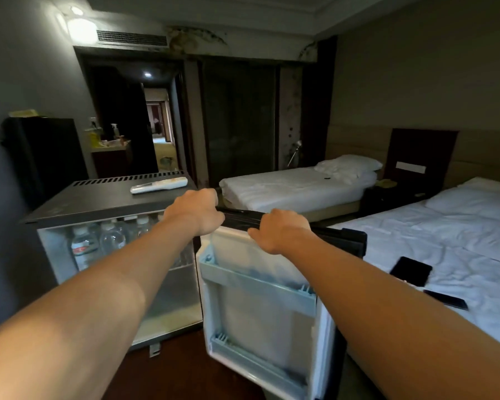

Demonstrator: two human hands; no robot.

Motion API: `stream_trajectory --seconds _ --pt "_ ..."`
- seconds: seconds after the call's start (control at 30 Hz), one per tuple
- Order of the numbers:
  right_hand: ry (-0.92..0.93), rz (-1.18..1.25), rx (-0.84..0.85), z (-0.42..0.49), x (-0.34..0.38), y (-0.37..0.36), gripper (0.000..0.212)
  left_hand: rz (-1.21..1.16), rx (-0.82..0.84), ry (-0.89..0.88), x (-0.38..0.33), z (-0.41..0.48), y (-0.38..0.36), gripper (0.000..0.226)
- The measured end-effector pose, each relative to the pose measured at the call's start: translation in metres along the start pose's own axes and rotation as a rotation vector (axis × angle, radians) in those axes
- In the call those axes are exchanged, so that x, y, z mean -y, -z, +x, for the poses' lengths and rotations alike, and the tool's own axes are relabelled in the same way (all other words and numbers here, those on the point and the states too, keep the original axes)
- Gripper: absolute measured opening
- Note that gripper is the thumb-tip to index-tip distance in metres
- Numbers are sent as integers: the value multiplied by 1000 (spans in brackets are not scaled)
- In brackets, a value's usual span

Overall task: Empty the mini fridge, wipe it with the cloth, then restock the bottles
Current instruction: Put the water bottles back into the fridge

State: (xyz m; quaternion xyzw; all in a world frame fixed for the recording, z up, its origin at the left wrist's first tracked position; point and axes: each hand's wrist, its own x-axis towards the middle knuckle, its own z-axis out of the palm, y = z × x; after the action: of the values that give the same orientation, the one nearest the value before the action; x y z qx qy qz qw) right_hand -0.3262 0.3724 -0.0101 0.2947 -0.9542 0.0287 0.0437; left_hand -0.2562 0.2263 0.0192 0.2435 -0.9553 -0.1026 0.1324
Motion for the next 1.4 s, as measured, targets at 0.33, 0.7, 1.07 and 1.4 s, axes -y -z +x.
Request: stream_trajectory --seconds 0.33,0.7,1.07,1.4 --pt "-36 -32 107 -11 8 8 61 52 -27 101 26 -44 14 15" --pt "60 -176 -43 -55 137 30 63 80 -37 164 124 -96 56 24" --pt "219 142 -63 -44 269 10 64 89 -119 370 227 -114 97 43" --pt "341 -30 -58 36 333 -37 80 93 -122 487 297 -71 87 36"
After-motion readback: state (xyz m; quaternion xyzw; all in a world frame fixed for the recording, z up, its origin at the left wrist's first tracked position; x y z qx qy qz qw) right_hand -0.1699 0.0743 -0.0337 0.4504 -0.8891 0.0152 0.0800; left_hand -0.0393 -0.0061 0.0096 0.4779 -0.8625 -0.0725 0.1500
